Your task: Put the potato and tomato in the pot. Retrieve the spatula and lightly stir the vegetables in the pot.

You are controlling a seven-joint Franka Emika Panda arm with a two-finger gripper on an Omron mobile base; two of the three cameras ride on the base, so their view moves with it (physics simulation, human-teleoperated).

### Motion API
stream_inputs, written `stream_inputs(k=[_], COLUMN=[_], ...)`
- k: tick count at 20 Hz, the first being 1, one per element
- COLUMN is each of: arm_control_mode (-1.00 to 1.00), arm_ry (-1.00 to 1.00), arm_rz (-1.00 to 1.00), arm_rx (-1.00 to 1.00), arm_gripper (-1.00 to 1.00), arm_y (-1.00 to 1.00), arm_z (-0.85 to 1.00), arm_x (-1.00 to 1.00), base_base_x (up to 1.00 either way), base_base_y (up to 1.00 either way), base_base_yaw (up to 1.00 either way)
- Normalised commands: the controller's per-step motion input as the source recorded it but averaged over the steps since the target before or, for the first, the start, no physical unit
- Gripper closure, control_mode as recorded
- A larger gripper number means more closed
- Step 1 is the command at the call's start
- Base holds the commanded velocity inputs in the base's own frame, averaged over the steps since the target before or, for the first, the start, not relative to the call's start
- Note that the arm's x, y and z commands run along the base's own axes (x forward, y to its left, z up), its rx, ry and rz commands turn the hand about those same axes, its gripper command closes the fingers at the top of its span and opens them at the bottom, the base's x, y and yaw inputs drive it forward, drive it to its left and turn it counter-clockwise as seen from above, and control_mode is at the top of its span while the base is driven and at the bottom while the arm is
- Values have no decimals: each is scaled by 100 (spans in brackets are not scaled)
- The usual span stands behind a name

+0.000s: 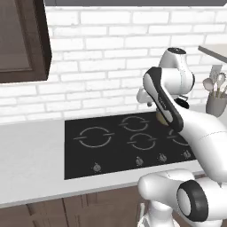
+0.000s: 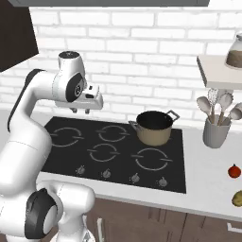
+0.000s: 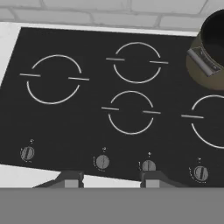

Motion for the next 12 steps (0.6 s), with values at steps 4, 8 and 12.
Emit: stream_inputs(k=[4,8,12], arm_control_mode=[100,100,100], arm_ry=[0,0,0], arm_rz=[0,0,0], arm_rx=[0,0,0], arm_gripper=[-100,-100,-100], arm_y=[0,0,0], arm_z=[0,0,0], arm_x=[0,0,0], base_base_x=[0,-1,0], base_base_y=[0,-47,-77], base_base_yaw=[0,0,0])
